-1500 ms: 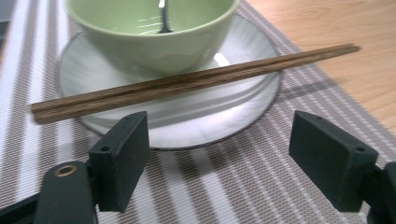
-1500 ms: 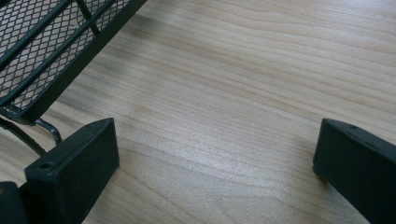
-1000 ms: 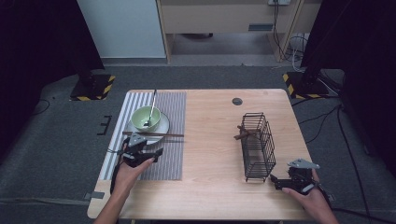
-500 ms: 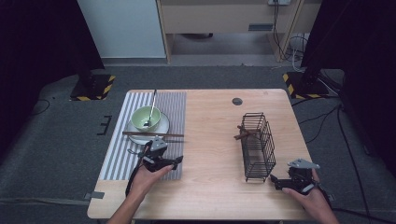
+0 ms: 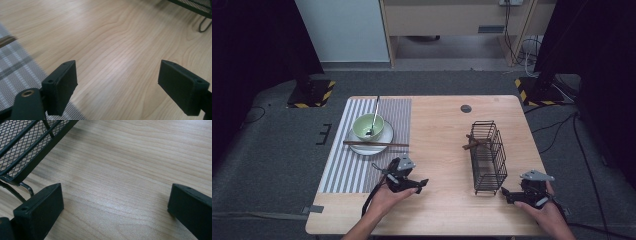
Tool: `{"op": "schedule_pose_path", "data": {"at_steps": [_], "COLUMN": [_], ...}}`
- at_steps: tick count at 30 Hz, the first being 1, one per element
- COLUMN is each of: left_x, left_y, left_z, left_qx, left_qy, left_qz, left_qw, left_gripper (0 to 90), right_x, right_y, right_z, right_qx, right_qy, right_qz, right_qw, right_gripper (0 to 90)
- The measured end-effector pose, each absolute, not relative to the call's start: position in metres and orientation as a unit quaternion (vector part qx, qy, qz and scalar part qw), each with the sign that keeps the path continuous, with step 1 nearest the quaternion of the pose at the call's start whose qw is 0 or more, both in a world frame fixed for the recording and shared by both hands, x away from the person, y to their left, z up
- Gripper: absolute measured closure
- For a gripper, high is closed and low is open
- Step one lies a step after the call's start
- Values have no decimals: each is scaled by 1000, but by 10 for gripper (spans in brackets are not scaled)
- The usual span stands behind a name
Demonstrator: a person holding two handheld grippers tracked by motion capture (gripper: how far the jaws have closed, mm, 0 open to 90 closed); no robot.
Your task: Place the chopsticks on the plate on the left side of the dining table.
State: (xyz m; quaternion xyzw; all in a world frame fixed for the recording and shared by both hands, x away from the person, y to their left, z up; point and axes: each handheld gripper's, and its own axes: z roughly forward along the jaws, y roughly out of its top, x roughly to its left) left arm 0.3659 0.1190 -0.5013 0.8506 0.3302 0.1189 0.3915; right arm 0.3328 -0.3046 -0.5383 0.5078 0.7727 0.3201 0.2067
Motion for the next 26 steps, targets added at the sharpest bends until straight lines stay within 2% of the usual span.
{"op": "schedule_pose_path", "data": {"at_steps": [11, 26], "left_x": [372, 373], "left_y": [86, 80], "left_z": [-523, -537], "left_qx": [870, 869], "left_qy": [319, 319], "left_qz": [105, 126], "left_qw": [360, 358], "left_gripper": [142, 14], "right_x": [334, 333], "right_y": [-305, -305], "right_z": [-538, -538], "right_qx": [503, 504], "right_qy": [775, 775], "right_qz": [321, 321], "right_qw": [206, 206], "right_gripper": [4, 4]}}
